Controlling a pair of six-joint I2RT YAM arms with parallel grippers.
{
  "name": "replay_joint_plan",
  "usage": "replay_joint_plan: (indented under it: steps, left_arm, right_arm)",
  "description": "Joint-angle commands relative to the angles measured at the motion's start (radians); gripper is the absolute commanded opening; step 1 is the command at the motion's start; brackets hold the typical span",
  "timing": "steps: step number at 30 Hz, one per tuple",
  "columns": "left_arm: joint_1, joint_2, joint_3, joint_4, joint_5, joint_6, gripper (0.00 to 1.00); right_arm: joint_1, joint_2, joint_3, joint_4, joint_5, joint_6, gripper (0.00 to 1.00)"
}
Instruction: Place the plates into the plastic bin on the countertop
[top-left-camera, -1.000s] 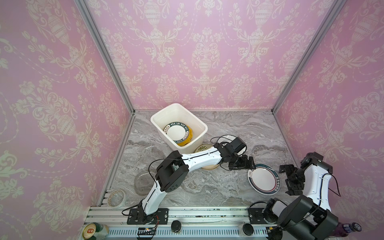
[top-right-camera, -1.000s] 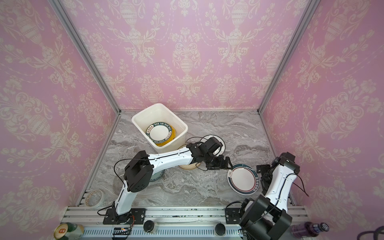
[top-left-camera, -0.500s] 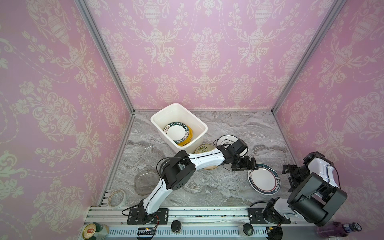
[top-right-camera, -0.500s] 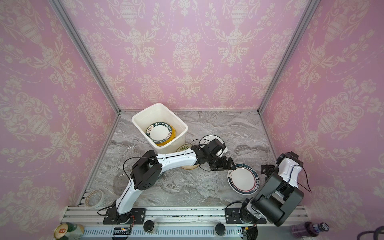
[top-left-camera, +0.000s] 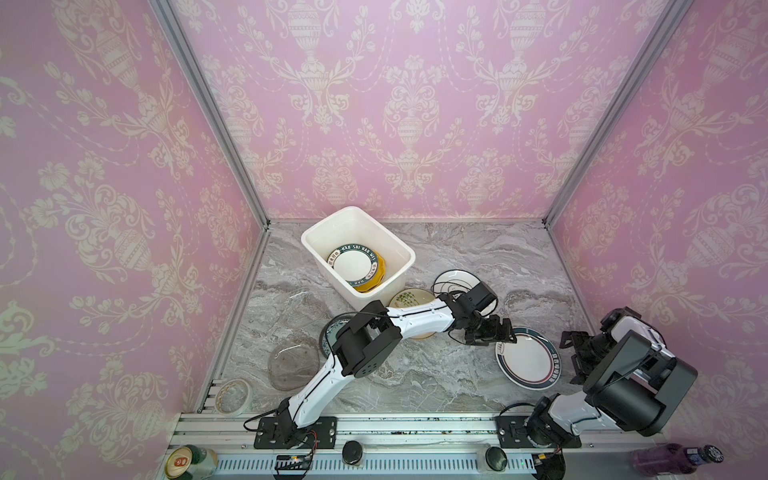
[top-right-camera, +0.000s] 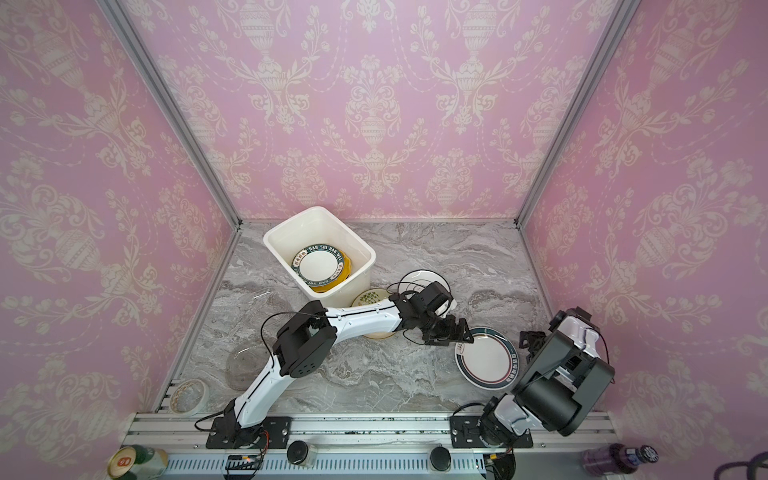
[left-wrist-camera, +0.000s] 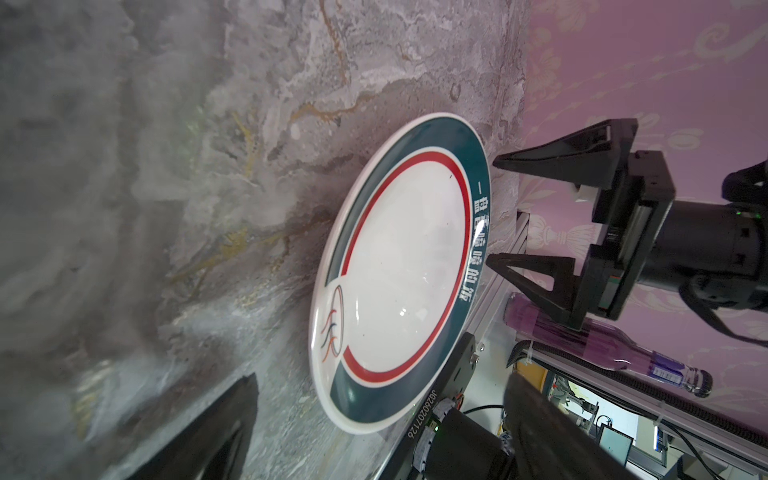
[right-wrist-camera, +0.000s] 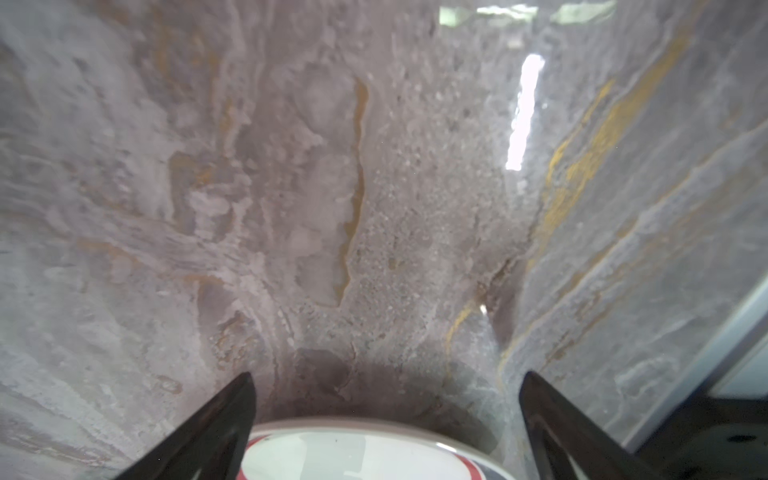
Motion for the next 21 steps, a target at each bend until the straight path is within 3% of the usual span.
replay_joint_plan:
  steps: [1,10,21]
  left_arm:
    - [-0.004,0.038,0.036,0.015,0.039,-0.022,0.92]
    - [-0.004,0.061,0.037,0.068,0.071,-0.051,0.87]
    - [-0.003,0.081,0.036,0.105,0.087,-0.079,0.77]
  right_arm:
    - [-0.004,0.013,-0.037,0.023,-0.006,0.007,1.0]
    - [0.021,0.028,-0.075,0.061,-0.016,0.035,1.0]
    - [0.164,0.024,-0.101,0.086,-0.018,0.139,1.0]
